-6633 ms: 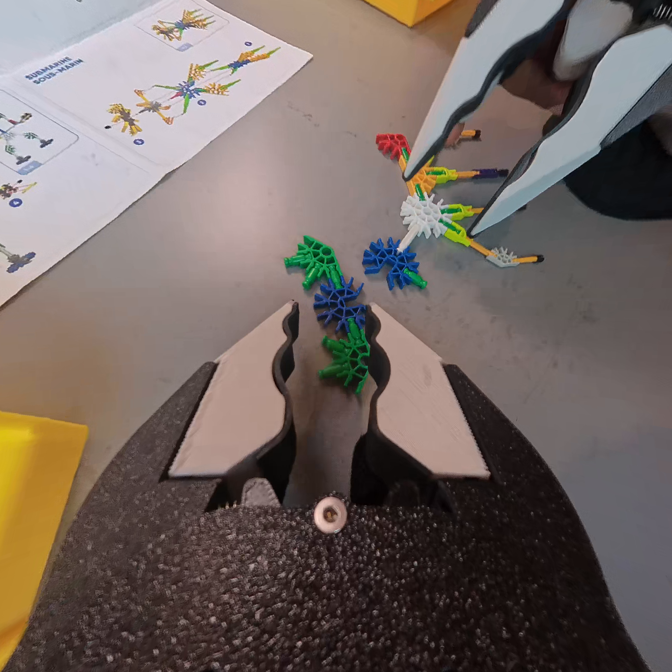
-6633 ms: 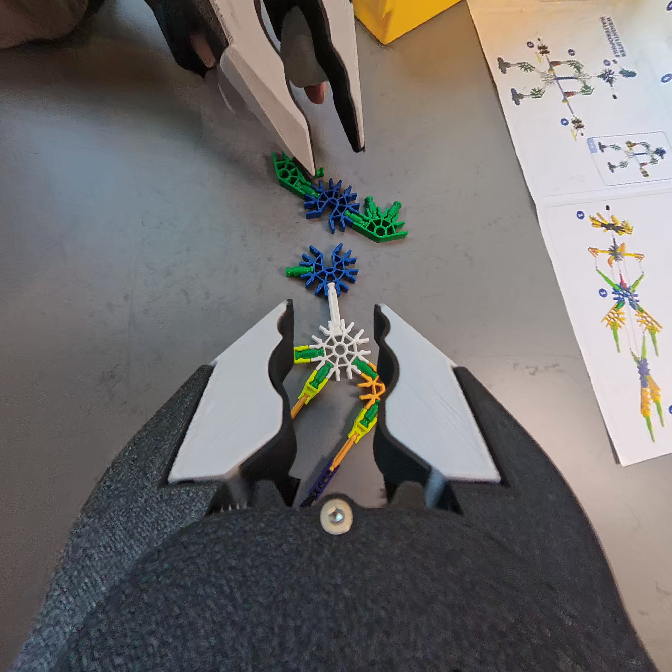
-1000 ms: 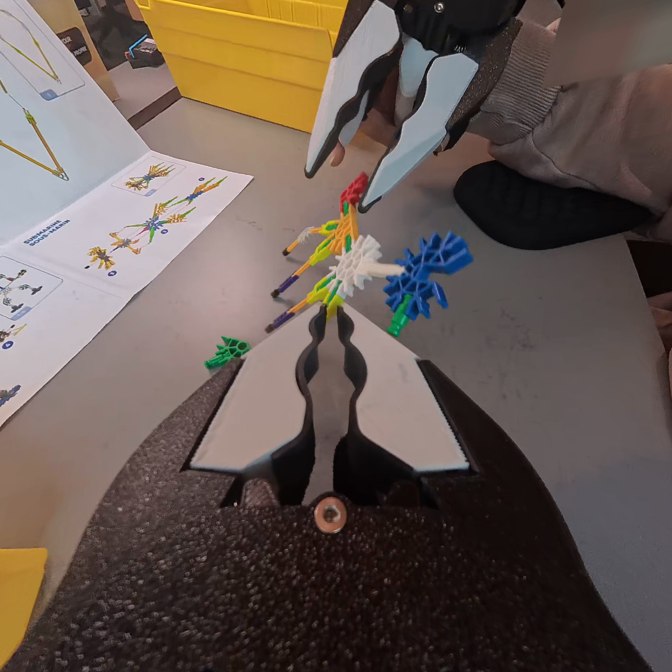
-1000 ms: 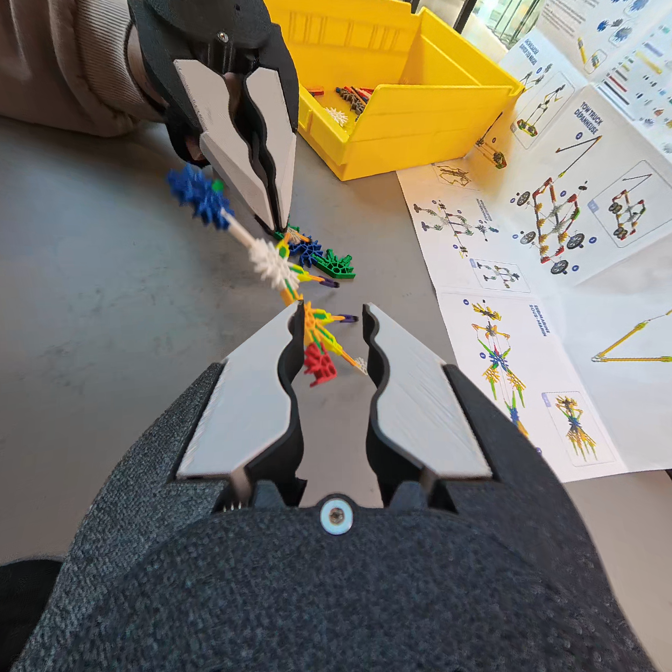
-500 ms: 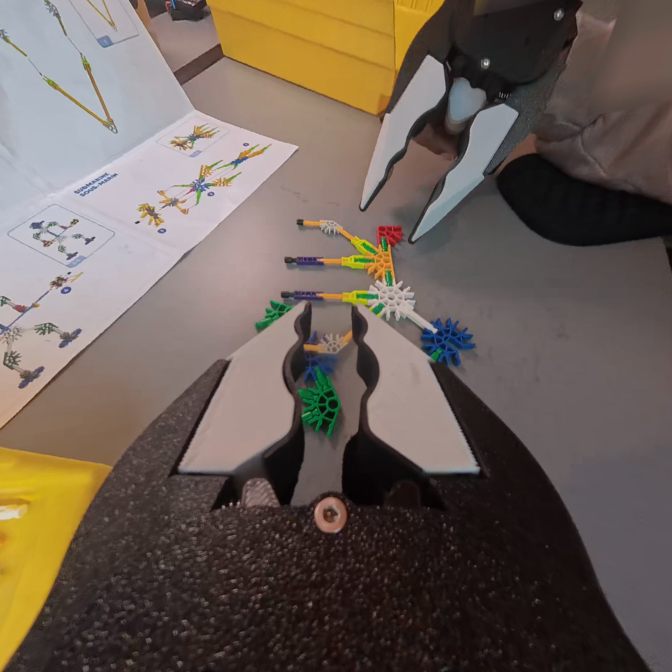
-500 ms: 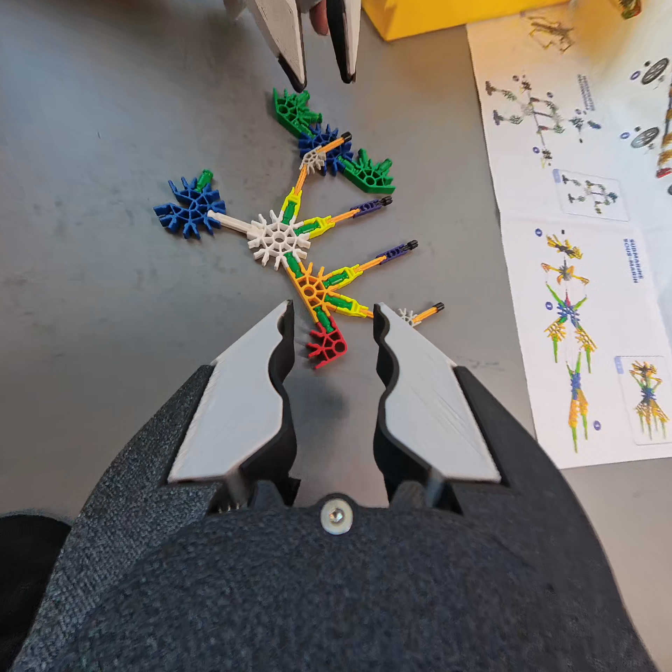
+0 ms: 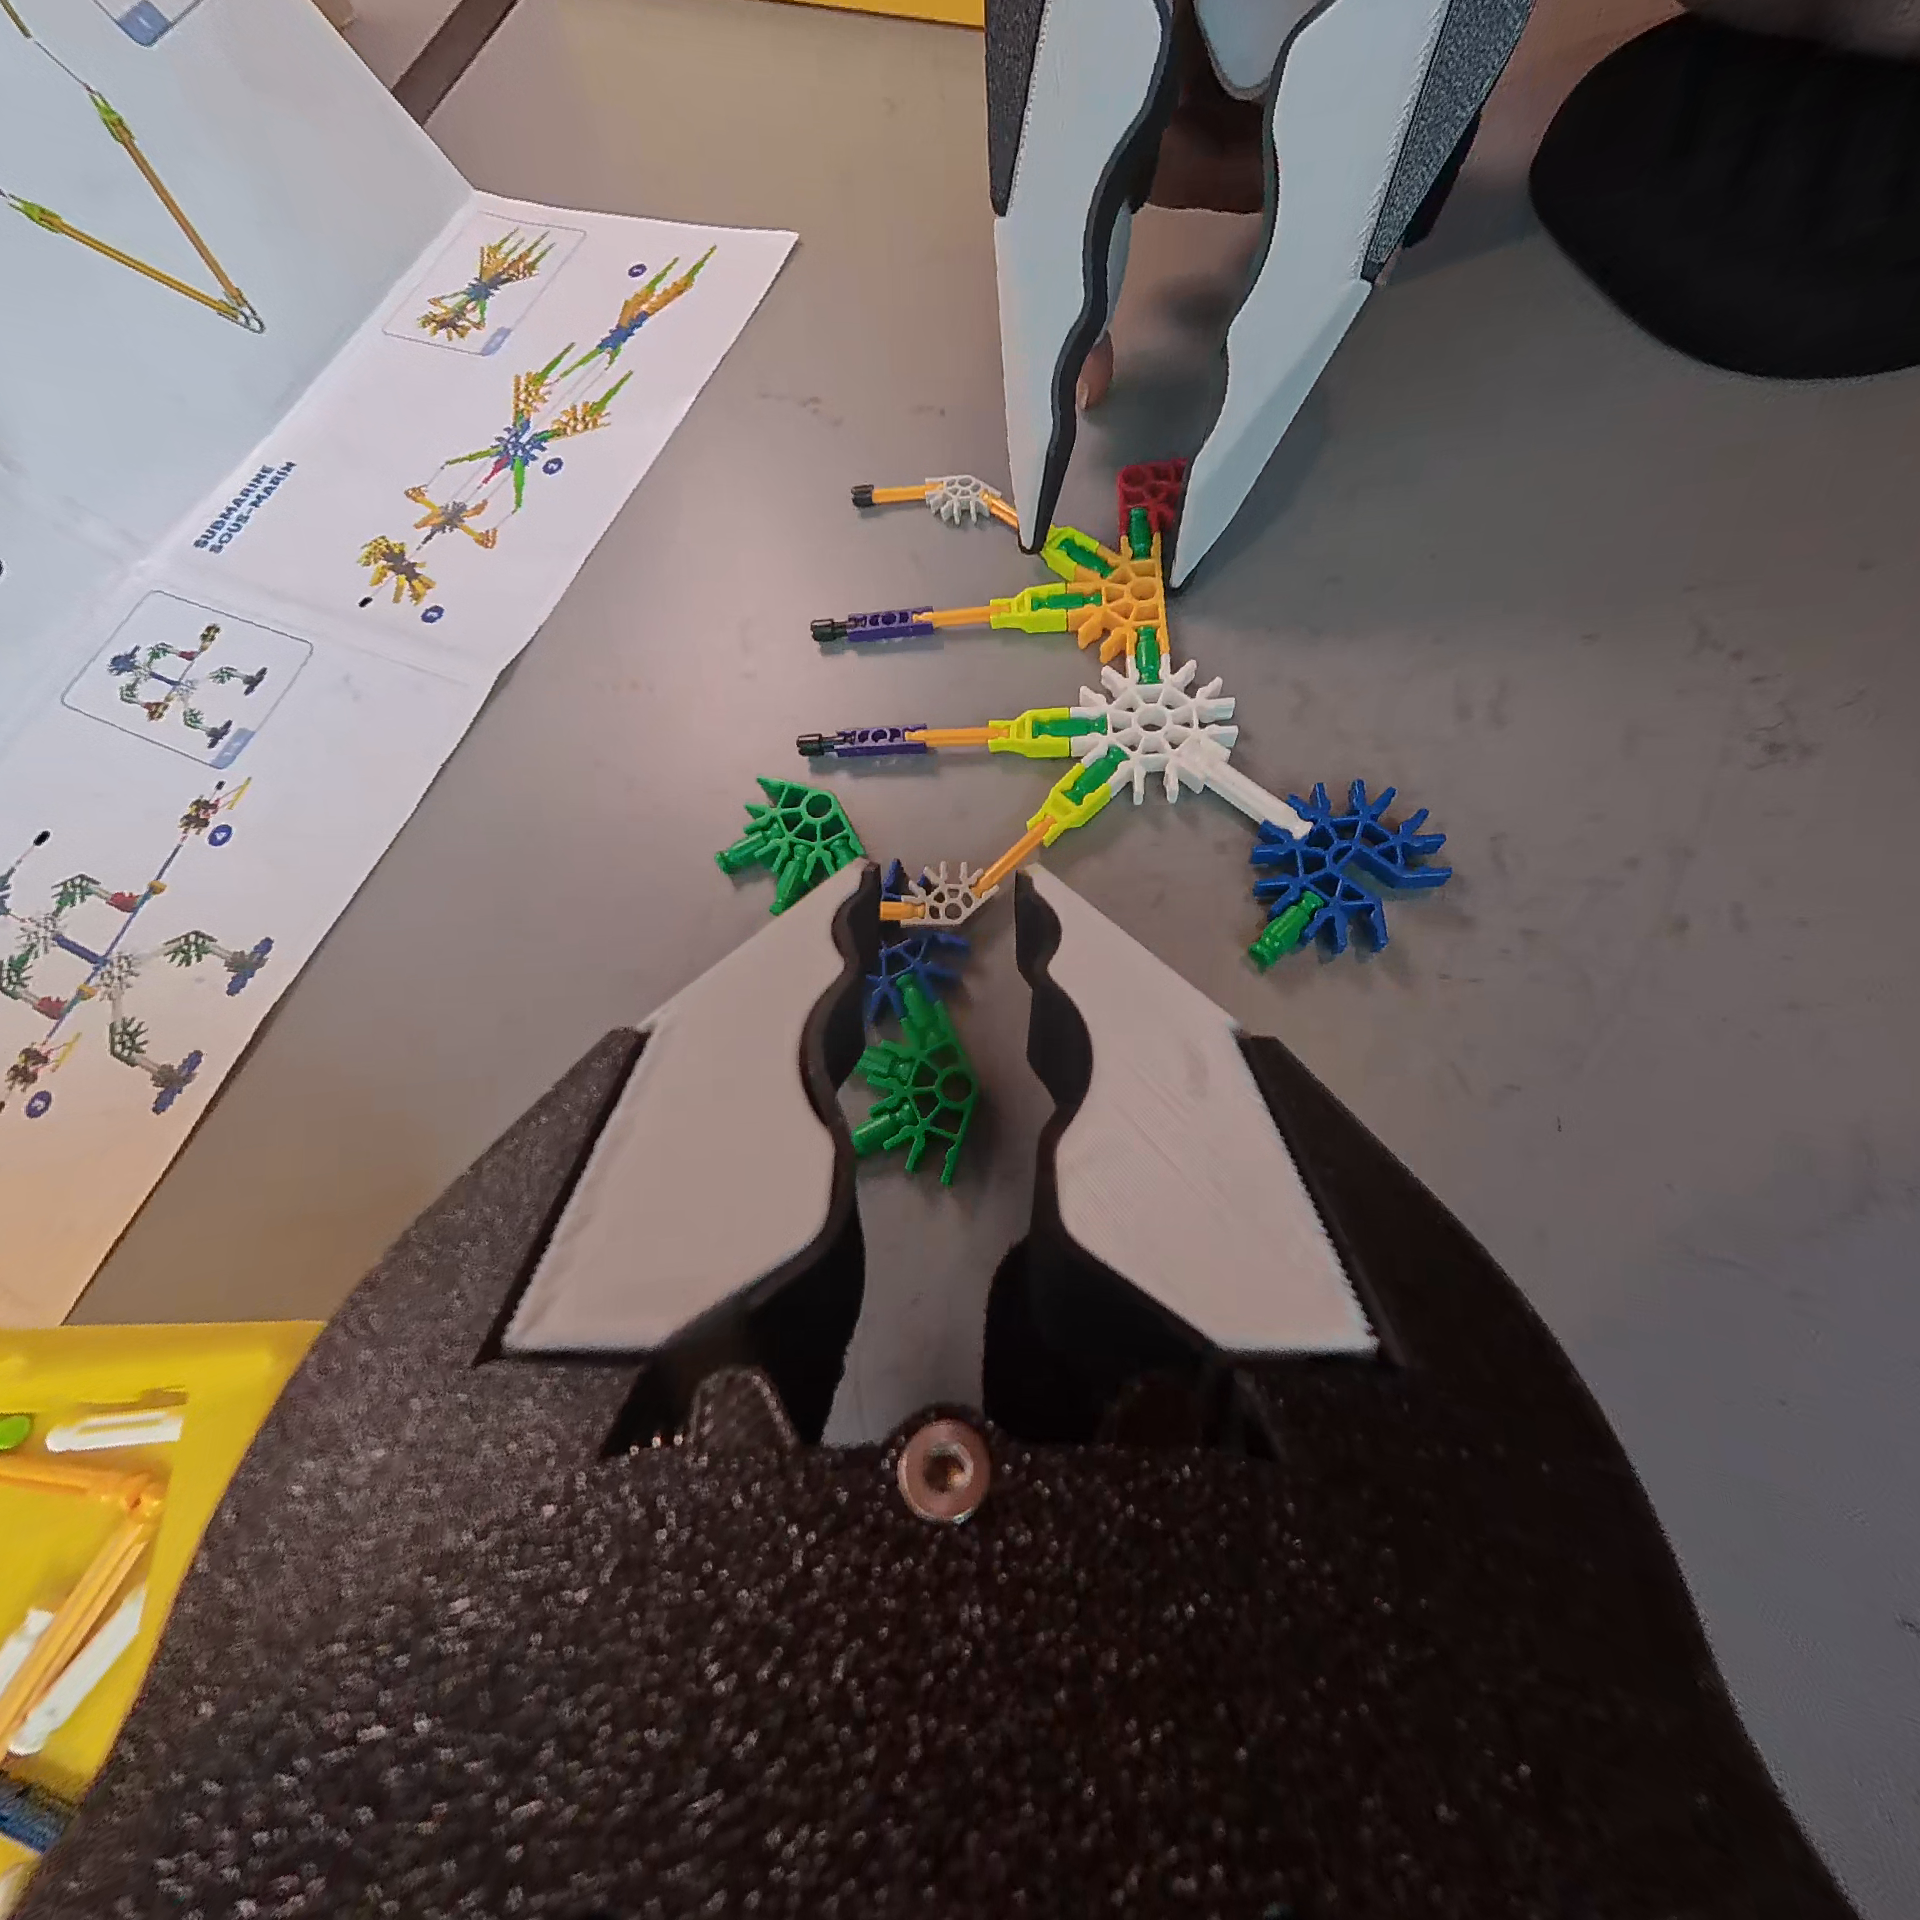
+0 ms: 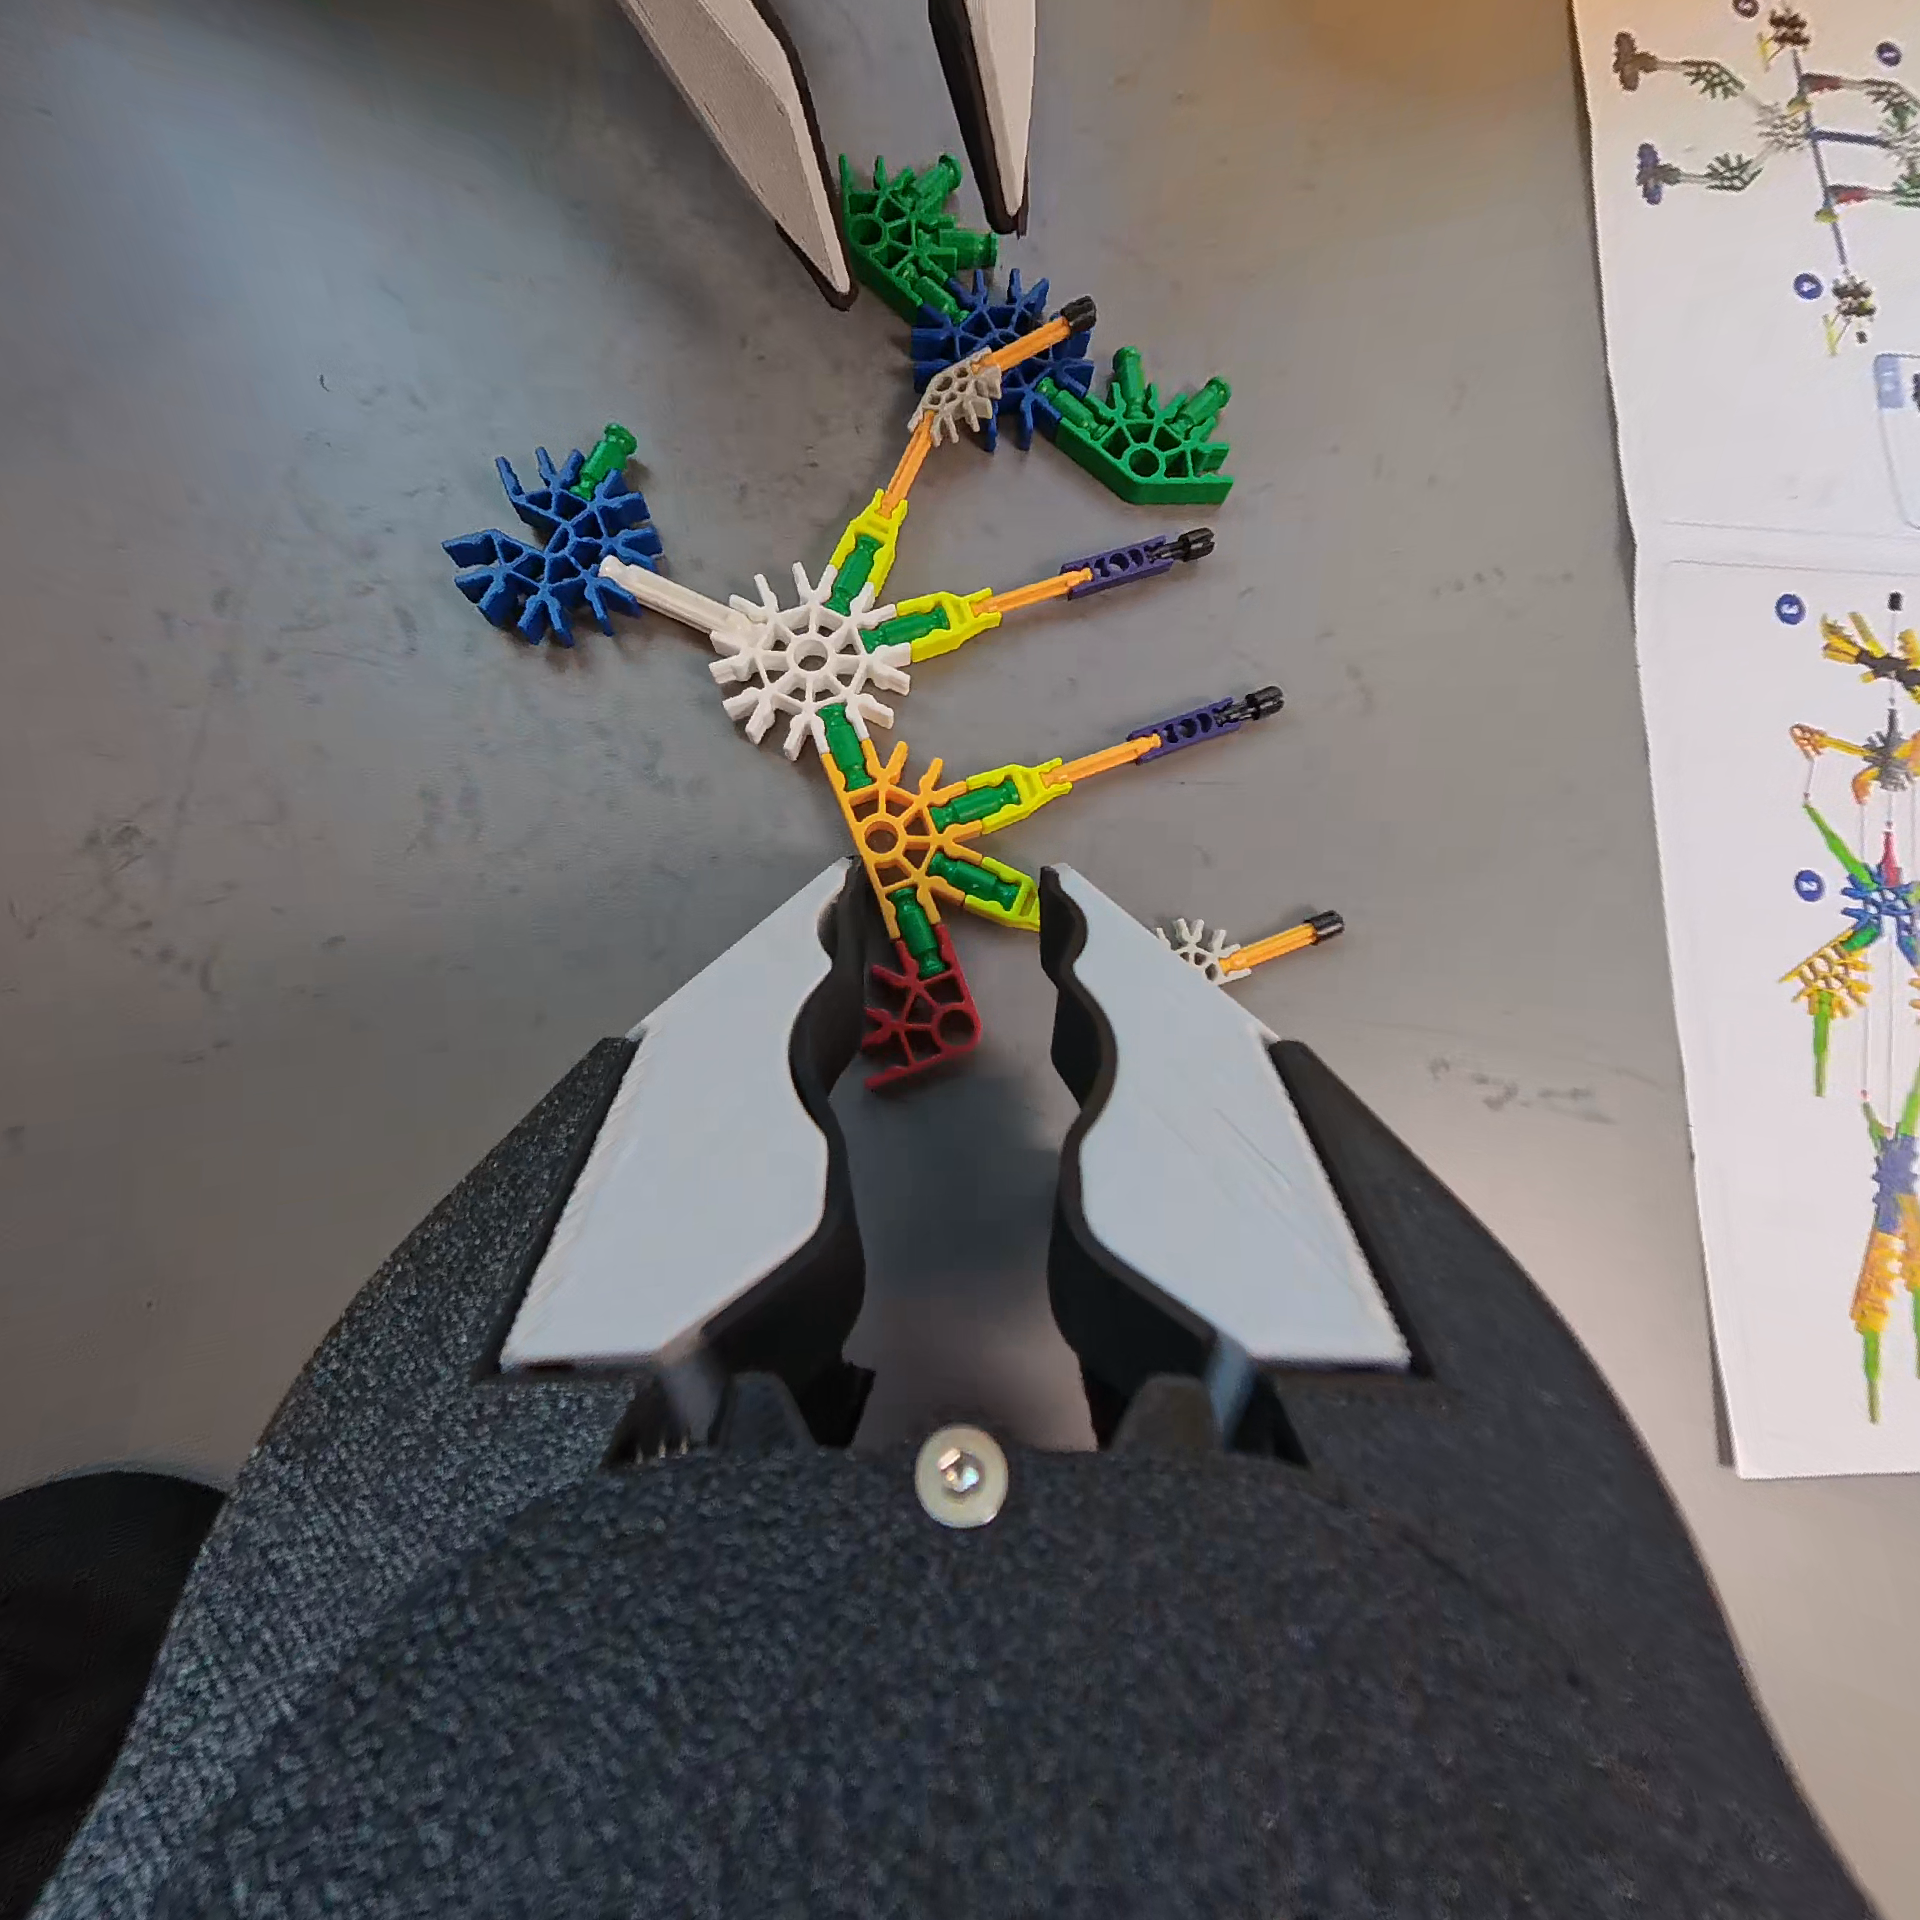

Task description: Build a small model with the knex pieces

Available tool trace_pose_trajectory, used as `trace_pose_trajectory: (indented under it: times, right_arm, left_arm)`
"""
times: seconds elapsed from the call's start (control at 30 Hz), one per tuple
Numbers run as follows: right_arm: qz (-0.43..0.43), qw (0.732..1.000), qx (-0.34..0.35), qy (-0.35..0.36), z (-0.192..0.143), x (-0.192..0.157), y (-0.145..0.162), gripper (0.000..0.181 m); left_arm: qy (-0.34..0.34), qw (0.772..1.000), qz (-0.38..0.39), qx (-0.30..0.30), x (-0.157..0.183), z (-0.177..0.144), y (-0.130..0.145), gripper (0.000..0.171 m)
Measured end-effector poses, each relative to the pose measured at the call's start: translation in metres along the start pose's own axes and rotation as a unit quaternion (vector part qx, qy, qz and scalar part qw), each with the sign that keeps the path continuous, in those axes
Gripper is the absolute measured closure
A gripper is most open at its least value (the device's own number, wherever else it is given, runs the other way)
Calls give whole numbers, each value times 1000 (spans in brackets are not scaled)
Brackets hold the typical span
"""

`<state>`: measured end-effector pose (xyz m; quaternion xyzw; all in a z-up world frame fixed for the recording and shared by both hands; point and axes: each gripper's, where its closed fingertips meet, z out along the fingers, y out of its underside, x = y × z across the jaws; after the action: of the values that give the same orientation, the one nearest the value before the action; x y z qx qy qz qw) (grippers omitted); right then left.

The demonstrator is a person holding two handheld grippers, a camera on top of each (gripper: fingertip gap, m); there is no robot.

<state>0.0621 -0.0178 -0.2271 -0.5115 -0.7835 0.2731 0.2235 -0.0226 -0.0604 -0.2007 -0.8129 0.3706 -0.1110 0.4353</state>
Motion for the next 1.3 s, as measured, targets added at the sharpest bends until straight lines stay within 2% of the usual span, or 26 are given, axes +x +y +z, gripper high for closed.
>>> trace_pose_trajectory:
  times: [0.9, 1.1, 1.23, 1.3]
  right_arm:
    - [-12, 1000, 12, -7, -2, -10, -1, 153]
    - [-11, 1000, 18, -21, -4, -16, -3, 153]
    - [9, 998, 56, -41, -14, -21, -13, 164]
    - [27, 995, 64, -65, -19, -27, -14, 165]
  left_arm:
    - [-20, 999, 27, -31, -3, 2, 13, 146]
    - [-2, 1000, 19, -13, 3, 4, 8, 143]
    - [27, 998, 65, 5, 21, 4, 2, 132]
    - [16, 995, 96, 13, 25, 5, -4, 132]
